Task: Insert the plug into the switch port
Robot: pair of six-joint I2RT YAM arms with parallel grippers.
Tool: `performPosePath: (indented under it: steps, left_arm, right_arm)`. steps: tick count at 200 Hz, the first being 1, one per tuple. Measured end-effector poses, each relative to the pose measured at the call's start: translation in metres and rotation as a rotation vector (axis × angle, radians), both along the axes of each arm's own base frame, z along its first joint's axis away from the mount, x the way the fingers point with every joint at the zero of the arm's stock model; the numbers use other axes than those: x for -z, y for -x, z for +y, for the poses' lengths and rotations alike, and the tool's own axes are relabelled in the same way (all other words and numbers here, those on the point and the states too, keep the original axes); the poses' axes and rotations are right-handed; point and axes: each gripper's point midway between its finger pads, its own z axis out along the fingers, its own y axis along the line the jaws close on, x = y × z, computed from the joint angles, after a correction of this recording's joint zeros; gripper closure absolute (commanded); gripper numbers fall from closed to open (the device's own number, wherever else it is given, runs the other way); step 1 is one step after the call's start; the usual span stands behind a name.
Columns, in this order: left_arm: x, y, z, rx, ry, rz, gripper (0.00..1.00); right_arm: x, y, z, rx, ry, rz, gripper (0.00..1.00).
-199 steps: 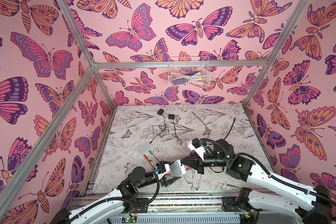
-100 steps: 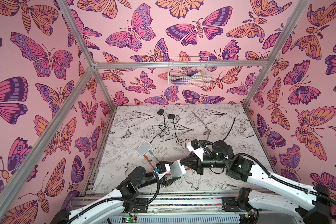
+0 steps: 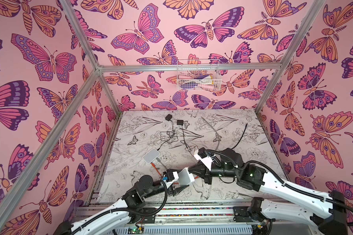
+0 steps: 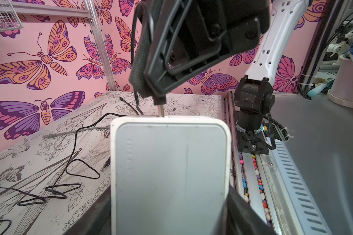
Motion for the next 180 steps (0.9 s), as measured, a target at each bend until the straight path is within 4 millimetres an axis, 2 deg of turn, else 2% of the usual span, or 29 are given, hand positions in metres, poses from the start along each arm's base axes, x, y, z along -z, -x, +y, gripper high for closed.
performPosePath:
  steps: [26,64,82,152,180]
  left_arm:
    - [-0.004,0.001,0.001,0.001,0.016,-0.015,1.0]
    - [-0.012,0.004,0.005,0.001,0.05,-0.066,1.0]
    - [-0.016,0.005,0.006,-0.002,0.056,-0.097,1.0]
    - [-0.033,0.0,0.013,-0.057,0.07,-0.25,1.0]
    - [-0.037,0.001,0.014,-0.063,0.068,-0.294,1.0]
  right_arm:
    - [-0.006,0.002,-0.005,0.007,-0.012,-0.011,1.0]
    - [-0.049,0.013,-0.023,0.008,-0.132,-0.084,1.0]
    - [-0.06,0.016,-0.028,0.007,-0.164,-0.103,1.0]
    - [-0.051,0.019,-0.018,-0.034,-0.138,-0.074,1.0]
    - [-0.055,0.018,-0.011,-0.051,-0.136,-0.069,1.0]
